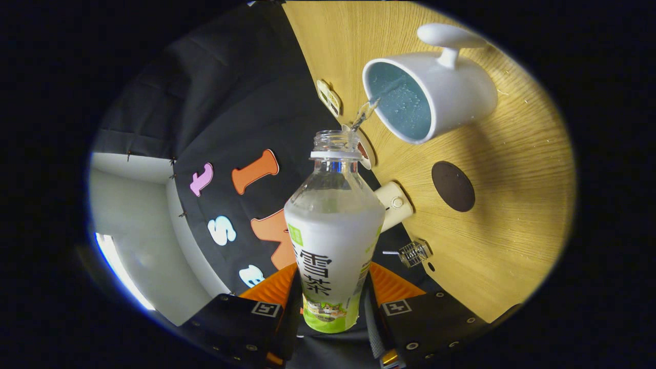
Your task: Take the bottle from table, then pour the juice into the cup, finally place the bottle on the coaster
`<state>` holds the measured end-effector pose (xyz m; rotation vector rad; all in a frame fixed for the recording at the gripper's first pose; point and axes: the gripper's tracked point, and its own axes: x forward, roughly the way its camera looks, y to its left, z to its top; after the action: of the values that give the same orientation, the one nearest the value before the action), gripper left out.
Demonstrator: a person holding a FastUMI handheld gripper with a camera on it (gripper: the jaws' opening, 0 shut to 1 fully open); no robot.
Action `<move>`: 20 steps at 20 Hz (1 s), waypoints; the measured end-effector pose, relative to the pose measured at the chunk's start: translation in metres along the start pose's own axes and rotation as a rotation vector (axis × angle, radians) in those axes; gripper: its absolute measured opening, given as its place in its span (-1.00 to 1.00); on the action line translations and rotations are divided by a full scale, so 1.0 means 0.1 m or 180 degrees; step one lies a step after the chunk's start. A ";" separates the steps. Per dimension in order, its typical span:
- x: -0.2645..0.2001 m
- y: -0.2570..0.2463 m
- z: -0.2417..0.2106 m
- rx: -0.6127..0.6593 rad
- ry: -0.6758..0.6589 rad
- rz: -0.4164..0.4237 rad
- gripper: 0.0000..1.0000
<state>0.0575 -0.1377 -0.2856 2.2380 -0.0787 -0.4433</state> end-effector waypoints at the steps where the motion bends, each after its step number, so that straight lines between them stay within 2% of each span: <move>1: 0.01 -0.02 -0.01 0.0027 0.0019 -0.0041 0.15; 4: 0.04 -0.02 -0.02 0.0134 0.0010 -0.0090 0.14; 18: 0.07 0.08 0.00 0.0681 -0.0039 -0.0004 0.15; 20: 0.07 0.05 -0.01 0.0681 -0.0003 -0.0069 0.15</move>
<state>0.0648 -0.1414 -0.2835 2.4507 -0.1068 -0.4664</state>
